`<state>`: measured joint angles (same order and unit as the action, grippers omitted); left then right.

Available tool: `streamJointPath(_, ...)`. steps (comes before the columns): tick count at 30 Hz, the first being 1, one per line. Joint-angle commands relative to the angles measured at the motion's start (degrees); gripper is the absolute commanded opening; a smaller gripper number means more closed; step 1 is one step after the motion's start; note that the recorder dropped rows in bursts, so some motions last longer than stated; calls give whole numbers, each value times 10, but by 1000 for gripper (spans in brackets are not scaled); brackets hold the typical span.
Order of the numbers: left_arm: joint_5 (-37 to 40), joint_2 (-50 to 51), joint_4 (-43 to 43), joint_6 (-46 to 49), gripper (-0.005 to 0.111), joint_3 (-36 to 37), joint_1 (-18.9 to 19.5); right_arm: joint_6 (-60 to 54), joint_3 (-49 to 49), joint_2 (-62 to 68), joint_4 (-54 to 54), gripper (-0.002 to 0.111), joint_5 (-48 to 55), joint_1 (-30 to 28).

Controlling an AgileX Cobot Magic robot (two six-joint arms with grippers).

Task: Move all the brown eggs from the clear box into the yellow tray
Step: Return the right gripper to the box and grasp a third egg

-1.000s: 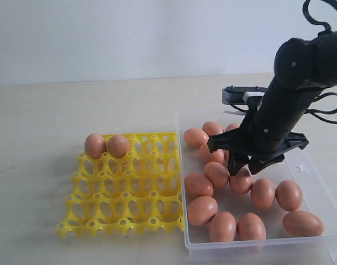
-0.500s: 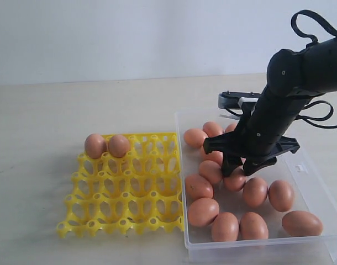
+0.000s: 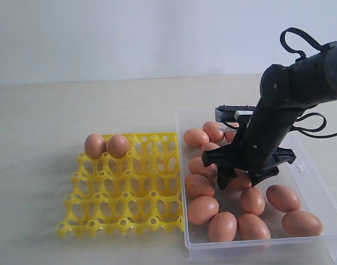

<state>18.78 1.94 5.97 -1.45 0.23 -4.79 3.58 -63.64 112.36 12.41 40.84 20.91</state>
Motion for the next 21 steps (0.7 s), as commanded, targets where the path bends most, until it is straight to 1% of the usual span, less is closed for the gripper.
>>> streamJointPath(1, -7, 1, -4, -2, 0, -2, -4, -12, 4, 3, -22, 60, -22, -2)
streamJointPath(13, -7, 1, -4, -2, 0, -2, -4, -52, 4, 3, -40, 60, -46, -2)
streamJointPath(21, -7, 1, -4, -2, 0, -2, -4, -72, 4, 3, -37, 60, -28, 5)
